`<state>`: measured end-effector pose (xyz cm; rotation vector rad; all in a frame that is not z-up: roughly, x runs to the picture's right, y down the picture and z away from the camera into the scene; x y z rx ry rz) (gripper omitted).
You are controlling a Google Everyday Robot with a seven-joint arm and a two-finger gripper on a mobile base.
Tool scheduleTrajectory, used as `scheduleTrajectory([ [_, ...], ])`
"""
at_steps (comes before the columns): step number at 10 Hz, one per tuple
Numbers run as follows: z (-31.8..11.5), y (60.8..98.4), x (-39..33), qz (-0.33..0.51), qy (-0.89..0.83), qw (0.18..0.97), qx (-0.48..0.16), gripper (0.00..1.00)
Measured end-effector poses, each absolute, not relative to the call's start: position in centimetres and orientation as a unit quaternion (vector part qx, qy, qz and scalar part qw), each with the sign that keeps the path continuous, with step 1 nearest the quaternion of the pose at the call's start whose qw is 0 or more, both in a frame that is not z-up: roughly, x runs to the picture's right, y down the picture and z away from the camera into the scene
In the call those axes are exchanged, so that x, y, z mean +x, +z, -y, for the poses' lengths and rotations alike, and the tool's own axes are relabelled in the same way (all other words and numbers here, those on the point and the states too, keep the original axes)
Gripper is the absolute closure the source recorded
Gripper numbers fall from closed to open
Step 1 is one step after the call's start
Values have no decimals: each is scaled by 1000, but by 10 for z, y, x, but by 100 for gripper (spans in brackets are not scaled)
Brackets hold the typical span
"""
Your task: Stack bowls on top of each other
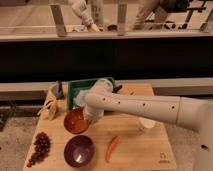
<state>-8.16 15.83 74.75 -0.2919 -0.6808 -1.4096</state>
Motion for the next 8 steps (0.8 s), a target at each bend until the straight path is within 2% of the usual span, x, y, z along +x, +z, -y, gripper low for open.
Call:
scheduleTrajectory([
  [8,-173,723,-68,337,-640,682,-106,100],
])
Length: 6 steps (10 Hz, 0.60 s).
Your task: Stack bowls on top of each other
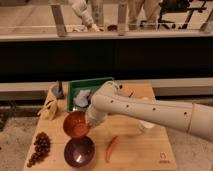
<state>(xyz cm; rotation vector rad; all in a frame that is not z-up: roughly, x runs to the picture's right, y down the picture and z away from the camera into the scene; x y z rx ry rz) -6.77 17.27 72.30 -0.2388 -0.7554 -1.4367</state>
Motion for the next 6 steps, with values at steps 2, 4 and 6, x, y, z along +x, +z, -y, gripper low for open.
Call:
scheduleTrajectory([
  [2,-180,720,-64,340,-662,660,-102,100],
  [4,-194,717,-66,341,-700,617,-114,100],
  [6,-207,717,-67,355,-718,586,-124,100],
])
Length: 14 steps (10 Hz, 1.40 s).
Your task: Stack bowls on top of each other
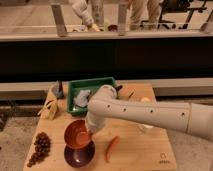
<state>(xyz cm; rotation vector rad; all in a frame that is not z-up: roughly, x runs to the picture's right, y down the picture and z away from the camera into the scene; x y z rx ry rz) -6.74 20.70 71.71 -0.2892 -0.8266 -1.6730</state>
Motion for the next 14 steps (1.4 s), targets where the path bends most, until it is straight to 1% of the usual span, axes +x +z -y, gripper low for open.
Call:
scheduleTrajectory([
  [3,-229,719,-80,396,-736,534,-125,99],
  [4,-236,720,-83,415,-741,514,-123,93],
  [5,-243,721,-87,429,-746,495,-120,83],
  [9,-262,724,-97,466,-769,427,-97,42],
  [10,-265,725,-97,469,-775,415,-87,30],
  [11,-265,725,-97,469,-776,414,-86,24],
  [12,-266,726,-98,468,-777,412,-85,20],
  [14,-265,725,-99,465,-781,409,-81,20],
])
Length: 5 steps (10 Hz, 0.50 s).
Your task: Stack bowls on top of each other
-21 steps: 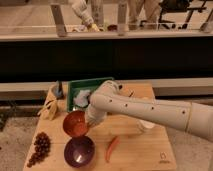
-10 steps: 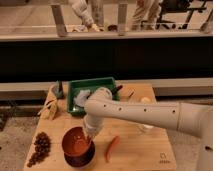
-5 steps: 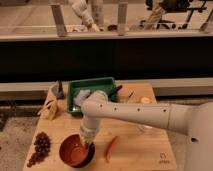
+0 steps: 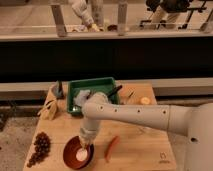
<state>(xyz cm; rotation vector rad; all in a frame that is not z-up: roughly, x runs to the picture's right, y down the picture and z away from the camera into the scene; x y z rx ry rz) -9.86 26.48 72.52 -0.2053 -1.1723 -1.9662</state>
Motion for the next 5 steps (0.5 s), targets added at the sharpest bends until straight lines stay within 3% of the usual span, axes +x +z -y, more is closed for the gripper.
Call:
scheduleTrajectory([
  [5,-254,718,-100,449,-791,410,-69,20],
])
